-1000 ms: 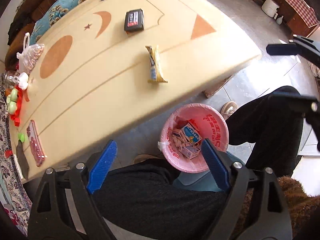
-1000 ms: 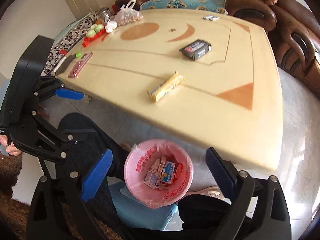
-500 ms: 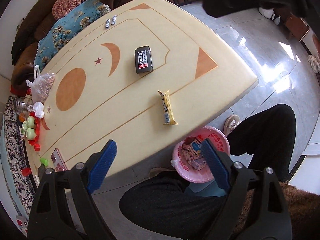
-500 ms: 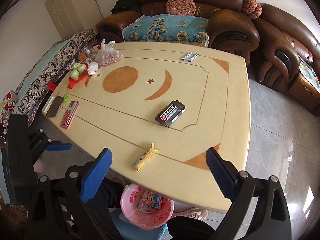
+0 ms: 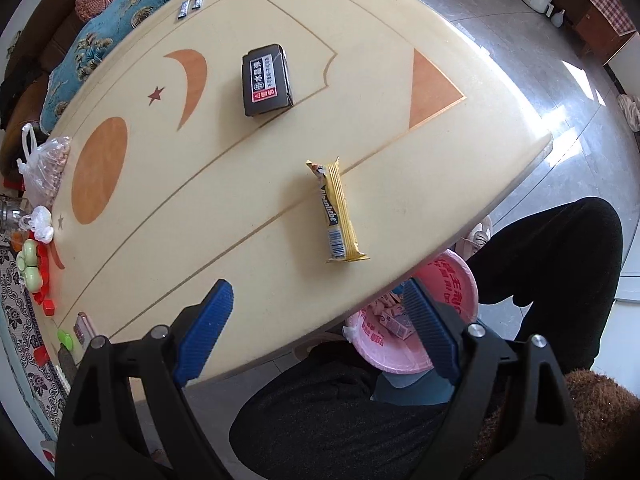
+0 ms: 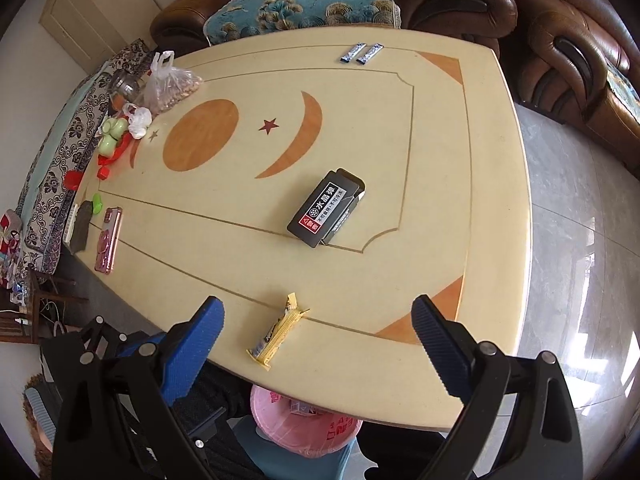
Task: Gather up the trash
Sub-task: 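Raise both open tools back over the table, then grasp the yellow snack bar with the left tool while the right tool grasps the black box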
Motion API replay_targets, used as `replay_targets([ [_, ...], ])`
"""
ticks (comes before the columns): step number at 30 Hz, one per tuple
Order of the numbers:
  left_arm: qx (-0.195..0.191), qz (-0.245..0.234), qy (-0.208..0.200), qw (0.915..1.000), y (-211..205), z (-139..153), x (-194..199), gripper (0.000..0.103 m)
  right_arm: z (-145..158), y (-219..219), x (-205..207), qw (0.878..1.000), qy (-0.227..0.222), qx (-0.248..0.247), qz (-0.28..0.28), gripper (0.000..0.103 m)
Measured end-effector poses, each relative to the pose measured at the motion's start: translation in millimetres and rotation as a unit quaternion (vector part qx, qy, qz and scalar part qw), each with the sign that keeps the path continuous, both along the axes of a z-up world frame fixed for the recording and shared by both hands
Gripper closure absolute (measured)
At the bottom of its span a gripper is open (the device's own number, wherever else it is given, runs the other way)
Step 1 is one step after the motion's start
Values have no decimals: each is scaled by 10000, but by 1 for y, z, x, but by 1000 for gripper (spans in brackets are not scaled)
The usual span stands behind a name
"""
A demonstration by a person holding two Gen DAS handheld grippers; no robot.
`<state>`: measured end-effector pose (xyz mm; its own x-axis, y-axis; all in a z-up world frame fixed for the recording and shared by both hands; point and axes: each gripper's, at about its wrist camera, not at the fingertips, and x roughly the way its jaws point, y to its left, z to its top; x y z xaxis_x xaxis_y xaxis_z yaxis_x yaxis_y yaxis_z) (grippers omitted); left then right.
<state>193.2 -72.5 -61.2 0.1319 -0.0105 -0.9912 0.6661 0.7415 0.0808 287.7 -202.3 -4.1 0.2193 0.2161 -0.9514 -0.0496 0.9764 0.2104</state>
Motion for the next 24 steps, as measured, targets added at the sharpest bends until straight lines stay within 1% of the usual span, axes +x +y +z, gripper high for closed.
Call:
replay_targets([
  [5,-64,134,362,9992,0,-29,15,18,-34,5,27,9995,297,-41,-90,11],
  [8,-119,176,468,9987,-3,-40,20,18,-53,9,42,9988,474,-69,-133,11],
  [12,-168,191,520,9983,-7,-54,25,18,-78,13,61,9975,666,-135,-185,11],
  [17,-28,250,483,9985,-11,-77,31,18,-107,15,88,9955,885,-159,-297,11],
  [19,-10,269,526,9983,-13,-86,33,18,-119,16,98,9942,998,-177,-359,11],
  [24,114,272,549,9981,-20,-100,37,18,-143,18,121,9916,1174,-149,-524,11],
])
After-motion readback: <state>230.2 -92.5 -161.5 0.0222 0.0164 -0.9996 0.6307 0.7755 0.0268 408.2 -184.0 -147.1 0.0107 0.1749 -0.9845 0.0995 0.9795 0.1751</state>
